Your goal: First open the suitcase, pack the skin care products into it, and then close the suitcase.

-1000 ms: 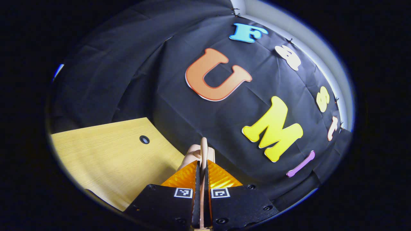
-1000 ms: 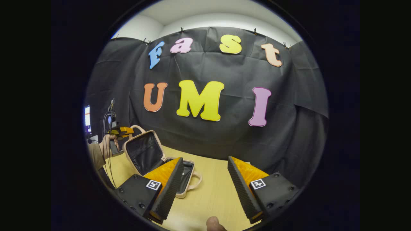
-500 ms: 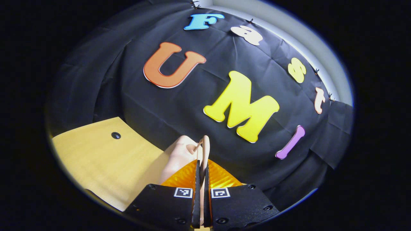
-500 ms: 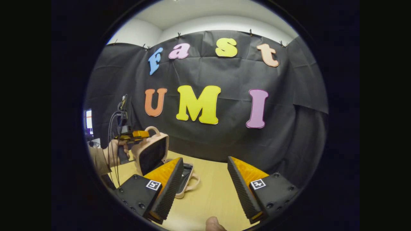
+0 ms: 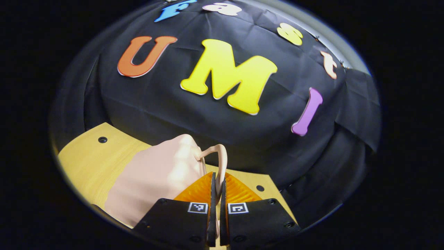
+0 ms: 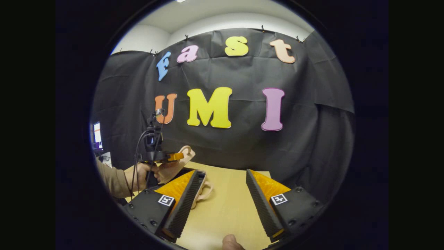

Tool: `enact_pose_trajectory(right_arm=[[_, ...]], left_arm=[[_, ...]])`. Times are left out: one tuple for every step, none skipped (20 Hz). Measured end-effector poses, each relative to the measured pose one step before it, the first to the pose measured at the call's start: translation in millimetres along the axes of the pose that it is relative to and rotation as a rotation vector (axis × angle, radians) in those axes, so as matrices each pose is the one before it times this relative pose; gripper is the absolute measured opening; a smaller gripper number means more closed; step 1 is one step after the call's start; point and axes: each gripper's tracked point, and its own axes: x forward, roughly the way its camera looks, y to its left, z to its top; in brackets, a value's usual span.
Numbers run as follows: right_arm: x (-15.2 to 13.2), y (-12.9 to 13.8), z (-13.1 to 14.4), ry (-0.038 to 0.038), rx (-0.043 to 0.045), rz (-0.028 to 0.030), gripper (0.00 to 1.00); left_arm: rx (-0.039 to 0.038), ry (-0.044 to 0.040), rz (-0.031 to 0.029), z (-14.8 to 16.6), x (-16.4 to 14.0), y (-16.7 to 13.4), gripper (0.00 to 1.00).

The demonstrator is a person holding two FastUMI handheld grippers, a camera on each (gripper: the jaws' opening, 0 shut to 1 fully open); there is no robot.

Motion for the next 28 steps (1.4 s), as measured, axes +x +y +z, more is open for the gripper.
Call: enact_pose_trajectory(right_arm=[[-1.48,-5.94,-1.07,0.00208,0.00143,-0.00442,0.82],[-1.07,-6.93,-1.89,-0.00145,0.00306,-0.00694,0.82],[-1.15,-7.31,-0.17,-0.00169,0.0065,-0.00659,0.82],[-1.05,-7.07,-2.59,0.00227,0.00794,-0.00935,0.82],[-0.2,-7.06,-3.57,0.00687,0.01001,-0.00836,0.82],[0.13,-6.46,-3.9,0.0078,0.01214,-0.00705,0.82],[0.87,-6.94,-4.91,0.00865,0.01134,-0.00971,0.82],[0.72,-5.66,-4.92,0.00879,0.00873,-0.00754,0.82],[0.63,-7.5,-3.51,0.00557,0.0029,-0.01719,0.82],[0.81,-9.46,-3.38,0.00206,0.00428,-0.0181,0.82],[0.94,-6.0,-3.59,0.00724,0.00785,-0.00708,0.82],[0.87,-4.58,-4.78,0.01027,0.00679,-0.01165,0.82],[1.21,-5.1,-3.83,0.0101,0.00701,-0.00889,0.82],[-0.06,-4.59,-3.05,0.00967,0.00756,-0.00726,0.82],[0.62,-4.32,-1.34,0.00626,0.00369,-0.00922,0.82],[0.88,-4.15,-1.61,0.00363,-0.00041,-0.00959,0.82],[1.26,-3.73,-0.41,0.0006,-0.00018,-0.00999,0.81],[0.53,-2.95,-0.45,0.00061,0.00128,-0.00975,0.81],[0.97,-1.52,0.71,0.00268,0.00355,-0.00689,0.82],[1.36,-0.28,0.8,0.00058,0.00371,-0.00751,0.82],[2.49,-0.04,2.36,-0.00157,0.00271,-0.00378,0.82],[1.95,1.77,1.4,-0.00274,0.00183,-0.00709,0.82],[2.77,3.59,3.37,-0.00255,0.00132,-0.00203,0.82],[1.07,4.62,2.7,-0.00358,0.00113,-0.00031,0.82],[2.29,5.2,2.46,-0.00106,-0.00012,-0.00446,0.82],[1.85,6.58,0.07,0.00088,0.00018,-0.0008,0.82],[1.29,8.59,2.37,-0.00398,0.00215,0.00378,0.82],[1.49,7.91,3.78,-0.00616,-0.00161,-0.00312,0.82]], left_arm=[[0.0144,0.01724,0.00489,-12.79,5.63,-7.38,0.07],[0.00873,0.02166,0.00608,-13.11,5.02,-5.14,0.07],[0.00894,0.02341,0.00366,-12.51,4.04,-4.6,0.07],[0.01037,0.02434,0.00272,-12.48,3.74,-4.61,0.07],[0.0149,0.02368,0.00685,-9.37,5.63,-4.44,0.07],[0.02263,0.01743,0.00825,-9.74,4.57,-2.31,0.07],[0.02473,0.01542,0.0107,-9.48,5.28,-3.41,0.07],[0.02669,0.01765,0.01242,-8.35,4.78,-2.33,0.07],[0.02719,0.01259,0.01498,-8.2,1.54,-4.41,0.07],[0.02973,0.0133,0.01759,-8.78,6.18,-2.3,0.07],[0.03017,0.01809,0.01757,-8.53,7.33,-0.43,0.07],[0.02291,0.01616,0.01303,-8.34,6.85,-3.49,0.07],[0.01679,0.0164,0.01038,-8.16,5.12,-4.29,0.07],[0.01053,0.01493,0.00964,-6.32,4.37,-3.03,0.07],[0.0035,0.00617,0.00194,-4.49,3.74,-3.48,0.07],[0.00723,0.0023,0.0008,-0.37,3.8,-2.99,0.07],[0.01508,-0.00517,0.01121,1.34,0.81,0.23,0.07],[0.0135,-0.00078,0.00563,1.11,0.77,0.88,0.07],[0.0051,0.00435,0.0029,-2.03,0.55,0.68,0.07],[0.00698,0.00442,-0.00181,-0.62,-1.79,-1.16,0.08],[0.00517,0.01204,-0.01534,-1.16,-0.52,-4.59,0.11],[-0.00183,0.01361,-0.02633,-0.25,-1.36,-5.81,0.25],[-0.01248,-0.00581,-0.00303,2.82,-5.11,2.45,0.32],[-0.00919,-0.01528,0.00385,6.74,-7.04,3.49,0.55],[0.00904,-0.02842,0.022,9.01,-10.12,6.13,0.59],[0.02025,-0.02656,0.02447,8.54,-10.93,8.21,0.72],[0.01906,-0.02937,0.01823,11.08,-16.47,8.13,0.84],[0.00782,-0.02384,0.00278,8.79,-12.08,7.68,0.96]])
